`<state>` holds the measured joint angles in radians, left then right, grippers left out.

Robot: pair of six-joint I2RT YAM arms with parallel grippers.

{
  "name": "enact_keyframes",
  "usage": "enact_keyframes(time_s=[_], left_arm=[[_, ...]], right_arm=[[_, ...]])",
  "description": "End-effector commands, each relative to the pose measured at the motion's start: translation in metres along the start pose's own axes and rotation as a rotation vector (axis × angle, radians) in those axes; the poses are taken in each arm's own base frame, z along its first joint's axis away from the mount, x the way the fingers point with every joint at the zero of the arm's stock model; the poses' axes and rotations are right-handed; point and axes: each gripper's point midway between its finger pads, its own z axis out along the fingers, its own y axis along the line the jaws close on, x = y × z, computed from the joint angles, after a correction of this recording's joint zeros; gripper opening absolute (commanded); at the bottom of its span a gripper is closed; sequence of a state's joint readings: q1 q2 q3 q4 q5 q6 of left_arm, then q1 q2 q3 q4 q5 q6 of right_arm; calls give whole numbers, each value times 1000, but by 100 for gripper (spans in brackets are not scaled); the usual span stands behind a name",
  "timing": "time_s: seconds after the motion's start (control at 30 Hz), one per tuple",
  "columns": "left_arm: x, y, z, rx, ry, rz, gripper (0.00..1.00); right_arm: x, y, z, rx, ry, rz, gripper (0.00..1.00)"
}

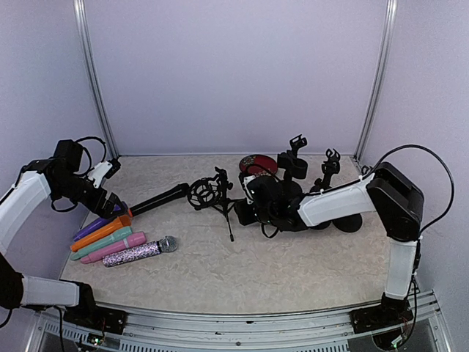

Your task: Remove the microphone from the stand

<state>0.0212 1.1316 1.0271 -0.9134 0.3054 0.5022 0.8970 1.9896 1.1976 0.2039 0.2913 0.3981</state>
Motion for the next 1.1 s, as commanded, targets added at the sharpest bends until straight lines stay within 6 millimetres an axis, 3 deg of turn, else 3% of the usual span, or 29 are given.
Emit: enact_keyframes(time_s=[0.0, 0.07, 0.17, 0.37, 0.47, 0.67, 0.87, 0.93, 1.03, 1.07], left_arm=[[-1, 2, 0, -6, -8, 6, 99], [-1, 2, 1, -2, -11, 1, 99], [-1, 2, 3, 0, -10, -13, 99], [-1, 2, 1, -2, -15, -12, 99], [-2, 1, 1, 0, -21, -13, 99], [0, 0, -1, -2, -16, -7, 99], [-1, 0, -3, -9, -25, 5, 99], [1, -1, 0, -4, -22, 3, 99], [2, -1, 2, 2, -13, -2, 99], [2, -1, 3, 3, -12, -1, 99]], right_arm=[[15, 43, -27, -134, -35, 4, 52], [33, 53, -26, -158, -3, -3, 54], [55, 50, -17, -130, 48, -13, 53], [64, 46, -2, -85, 66, -47, 38], [64, 45, 9, -70, 73, -61, 29], [54, 31, 32, -25, 84, -54, 22], [32, 24, 19, -27, 32, -17, 23], [30, 23, 17, -24, 29, -23, 17], [34, 19, 21, -5, 43, -35, 0], [35, 19, 23, -3, 46, -40, 0]])
